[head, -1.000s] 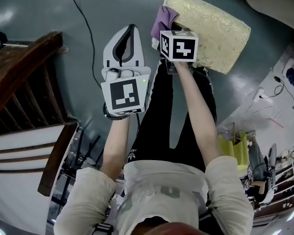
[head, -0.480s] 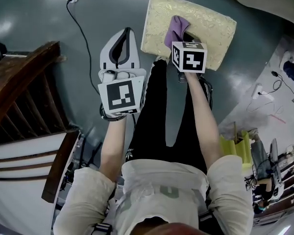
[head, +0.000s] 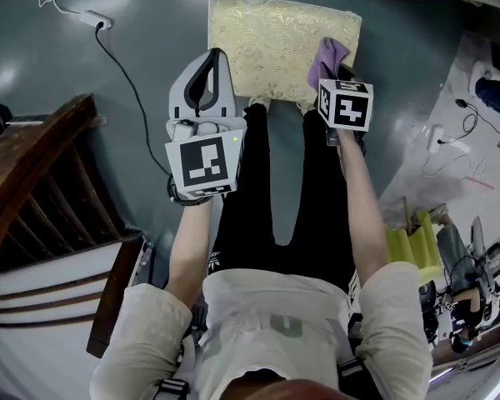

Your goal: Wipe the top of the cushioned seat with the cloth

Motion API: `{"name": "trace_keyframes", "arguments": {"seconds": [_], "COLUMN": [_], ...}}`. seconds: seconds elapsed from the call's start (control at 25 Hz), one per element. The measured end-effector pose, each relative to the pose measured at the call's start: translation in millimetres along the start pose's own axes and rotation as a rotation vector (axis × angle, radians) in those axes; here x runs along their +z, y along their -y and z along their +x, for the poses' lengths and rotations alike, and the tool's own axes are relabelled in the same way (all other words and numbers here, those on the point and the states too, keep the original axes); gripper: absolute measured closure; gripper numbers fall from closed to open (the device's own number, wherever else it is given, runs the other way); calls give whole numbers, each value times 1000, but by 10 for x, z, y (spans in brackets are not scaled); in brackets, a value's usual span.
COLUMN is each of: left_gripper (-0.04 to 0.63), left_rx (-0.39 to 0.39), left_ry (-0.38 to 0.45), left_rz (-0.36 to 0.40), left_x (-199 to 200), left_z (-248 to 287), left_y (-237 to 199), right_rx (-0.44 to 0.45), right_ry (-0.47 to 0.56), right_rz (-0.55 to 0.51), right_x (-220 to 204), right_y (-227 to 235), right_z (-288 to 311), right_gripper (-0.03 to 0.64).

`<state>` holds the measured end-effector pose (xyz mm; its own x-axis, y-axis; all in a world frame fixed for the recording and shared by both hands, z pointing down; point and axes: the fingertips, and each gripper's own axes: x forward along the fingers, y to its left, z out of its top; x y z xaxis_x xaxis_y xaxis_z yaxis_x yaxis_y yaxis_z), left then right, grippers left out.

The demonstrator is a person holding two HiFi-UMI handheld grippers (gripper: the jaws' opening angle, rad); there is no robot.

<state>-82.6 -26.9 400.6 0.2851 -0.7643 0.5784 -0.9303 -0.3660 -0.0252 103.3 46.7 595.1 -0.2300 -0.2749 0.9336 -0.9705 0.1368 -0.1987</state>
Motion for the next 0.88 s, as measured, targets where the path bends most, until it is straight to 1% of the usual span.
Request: {"name": "trace_keyframes", "arguments": {"seconds": [0.12,0.24,0.44,0.68,0.88], "left_gripper": [603,603,603,603,603], "left_rx": [-17,-32,-50,-50,-40], "left_ry": [-1,0,2,-21,-15], "left_rz": [10,25,44,58,48], "left_x": [36,70,94,50,24], "left_z": [52,104,153,155,144], "left_y": [150,311,530,541,509], "right_rx": [-32,-44,-54,-83,-142], "right_ry": [-4,-2,1,1,-15], "right_rz": [14,39,51,75,41], "right_x": [-74,-135,-197,-224,-269], "right_y": [262,465,646,735,875], "right_z": [-84,-146,-176,-164,-135], "right_gripper": [528,528,528,528,528]}}
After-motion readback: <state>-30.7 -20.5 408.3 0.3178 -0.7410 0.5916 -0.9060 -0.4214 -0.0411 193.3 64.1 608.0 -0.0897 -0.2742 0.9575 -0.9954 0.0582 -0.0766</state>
